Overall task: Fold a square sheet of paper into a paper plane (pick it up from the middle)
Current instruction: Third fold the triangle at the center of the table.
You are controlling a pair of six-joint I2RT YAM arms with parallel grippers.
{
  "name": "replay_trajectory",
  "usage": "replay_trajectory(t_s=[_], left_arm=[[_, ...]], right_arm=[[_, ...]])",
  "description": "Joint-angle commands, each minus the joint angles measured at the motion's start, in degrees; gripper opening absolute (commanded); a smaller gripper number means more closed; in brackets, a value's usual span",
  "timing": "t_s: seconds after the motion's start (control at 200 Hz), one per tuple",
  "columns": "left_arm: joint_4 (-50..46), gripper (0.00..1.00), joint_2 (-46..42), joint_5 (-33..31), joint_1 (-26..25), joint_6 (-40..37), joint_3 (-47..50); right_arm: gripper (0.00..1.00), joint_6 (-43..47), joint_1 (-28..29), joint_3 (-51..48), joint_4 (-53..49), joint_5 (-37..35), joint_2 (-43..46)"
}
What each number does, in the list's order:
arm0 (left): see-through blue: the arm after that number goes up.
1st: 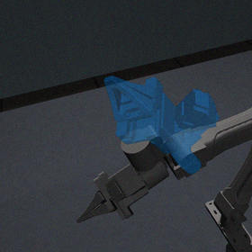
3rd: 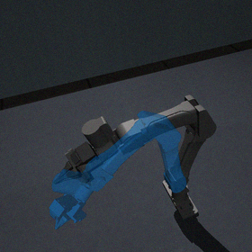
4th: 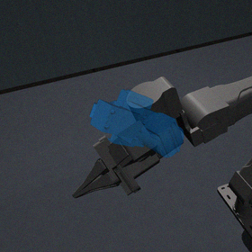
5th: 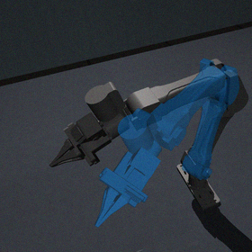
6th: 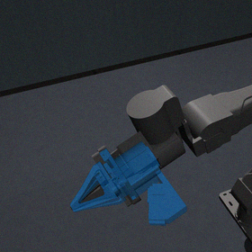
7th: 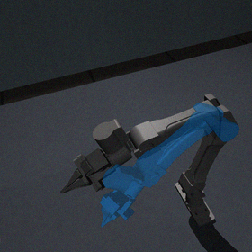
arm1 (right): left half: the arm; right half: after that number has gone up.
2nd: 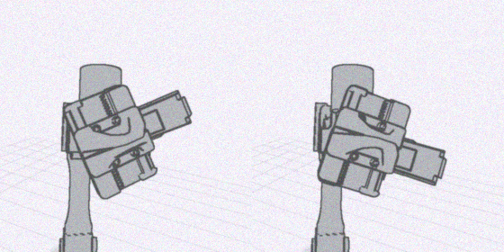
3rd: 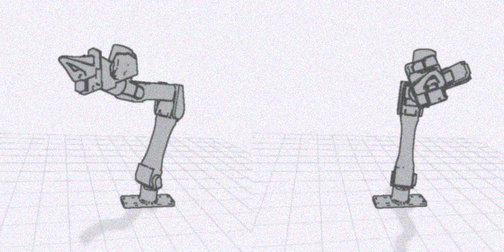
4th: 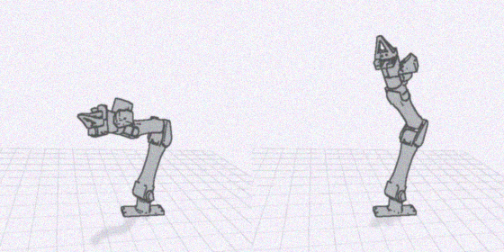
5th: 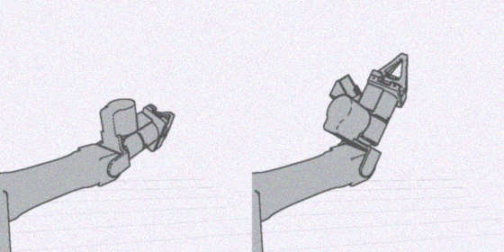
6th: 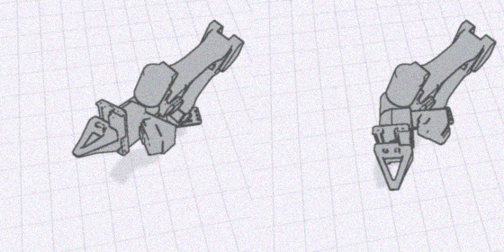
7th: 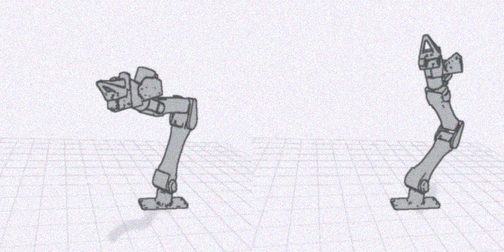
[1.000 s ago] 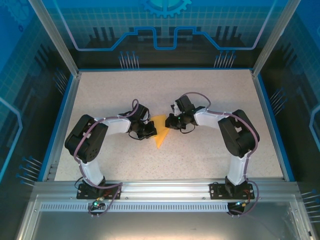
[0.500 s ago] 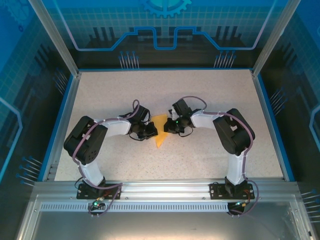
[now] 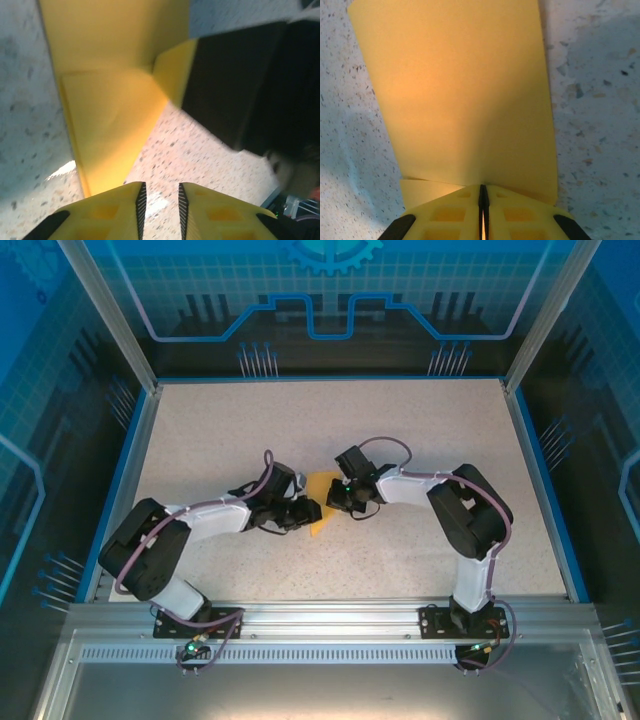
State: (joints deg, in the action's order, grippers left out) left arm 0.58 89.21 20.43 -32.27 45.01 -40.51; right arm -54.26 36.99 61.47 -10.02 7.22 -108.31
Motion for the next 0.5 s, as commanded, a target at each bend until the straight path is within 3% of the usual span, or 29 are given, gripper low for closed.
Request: replay_trajectory(t_s=[0.0,0.32,0.495], left_arm=[[2.4,0.24,1.5,0.8,-1.1,1.4,1.5],[1.8,0.12,5.4,0.0,-1.6,2.1,1.1],[-2.3,0.07,6.1,-3.1,-1.6,1.4,1.0]], right_arm=[[0.11,-4.3,0.5,-1.7,-1.4,-2.6,1.3],[0.11,-3.8,0.5,-1.5,-0.9,-1.3,0.8],[0.12,0.9,0.5,-1.0,2.4,2.1,3.3]])
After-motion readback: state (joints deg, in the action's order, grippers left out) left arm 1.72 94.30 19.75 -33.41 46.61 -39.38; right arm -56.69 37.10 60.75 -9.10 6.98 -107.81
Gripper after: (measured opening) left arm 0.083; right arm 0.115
